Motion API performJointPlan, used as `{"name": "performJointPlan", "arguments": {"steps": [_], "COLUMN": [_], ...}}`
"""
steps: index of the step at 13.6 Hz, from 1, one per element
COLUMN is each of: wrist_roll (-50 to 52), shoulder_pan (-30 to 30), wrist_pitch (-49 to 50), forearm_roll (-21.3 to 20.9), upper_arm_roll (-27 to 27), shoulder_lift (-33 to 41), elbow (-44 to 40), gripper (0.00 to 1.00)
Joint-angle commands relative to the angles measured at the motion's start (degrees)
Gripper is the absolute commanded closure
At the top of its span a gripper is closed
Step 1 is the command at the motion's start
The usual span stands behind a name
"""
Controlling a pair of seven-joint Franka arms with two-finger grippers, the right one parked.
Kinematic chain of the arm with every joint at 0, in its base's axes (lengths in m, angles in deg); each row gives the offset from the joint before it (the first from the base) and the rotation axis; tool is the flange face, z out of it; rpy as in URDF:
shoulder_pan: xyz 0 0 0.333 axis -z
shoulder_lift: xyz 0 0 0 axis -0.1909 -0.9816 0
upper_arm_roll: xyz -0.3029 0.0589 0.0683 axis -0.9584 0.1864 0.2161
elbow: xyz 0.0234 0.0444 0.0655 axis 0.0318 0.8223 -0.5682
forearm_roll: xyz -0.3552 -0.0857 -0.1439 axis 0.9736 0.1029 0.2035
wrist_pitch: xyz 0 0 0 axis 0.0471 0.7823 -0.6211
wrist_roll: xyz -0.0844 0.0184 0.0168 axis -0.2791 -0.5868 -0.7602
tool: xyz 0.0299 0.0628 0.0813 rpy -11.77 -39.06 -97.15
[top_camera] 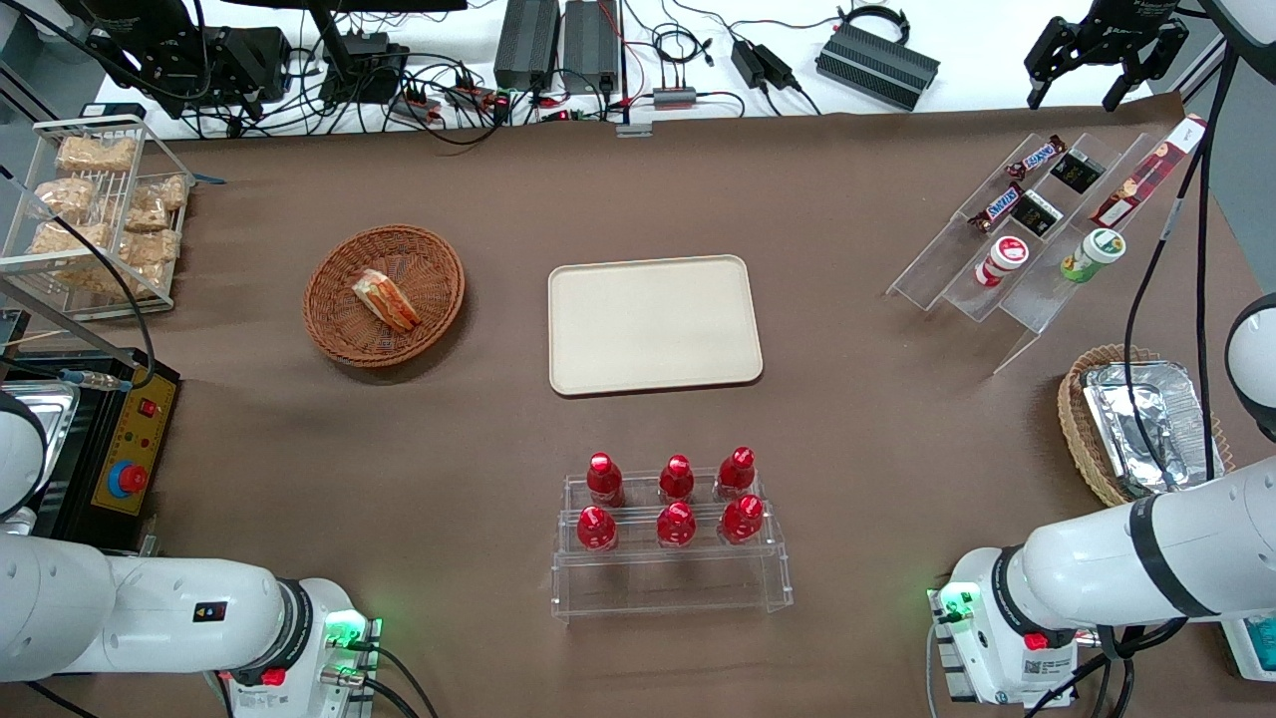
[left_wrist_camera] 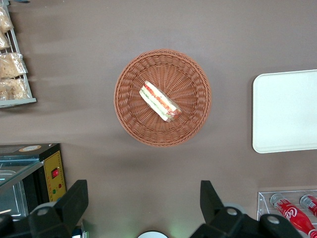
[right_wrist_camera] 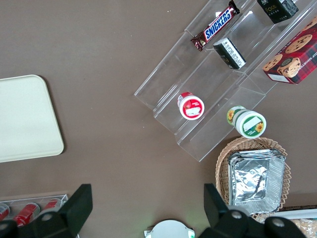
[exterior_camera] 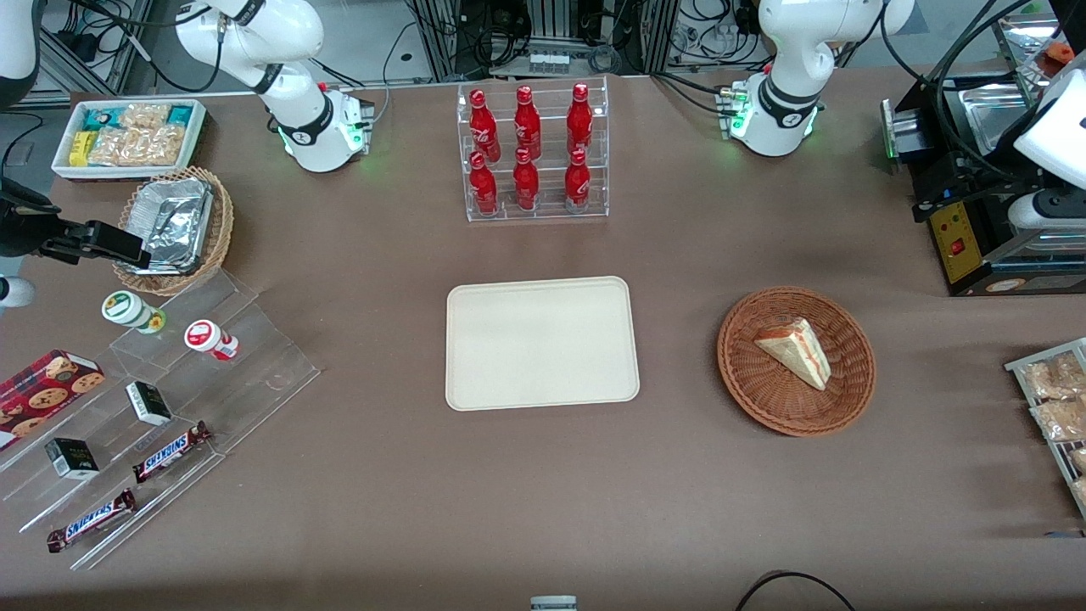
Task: Place sandwich from basket to tray
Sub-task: 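Move the left gripper over the sandwich in the woven basket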
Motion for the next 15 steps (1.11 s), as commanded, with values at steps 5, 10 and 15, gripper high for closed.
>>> {"name": "performJointPlan", "arguments": {"steps": [5, 10, 15], "wrist_roll": [1.31, 8.58, 20.10], "shoulder_pan": [0.21, 0.39, 0.65], "wrist_pitch": [-4.50, -18.02, -32.97], "forearm_roll": [-0.68, -0.51, -0.51], "upper_arm_roll": [0.08, -0.09, -0.35], "shoulder_lift": [-3.59, -5.01, -4.74], "elbow": [2.53, 13.15, 26.16], "gripper": [0.00, 0.00, 0.00]}}
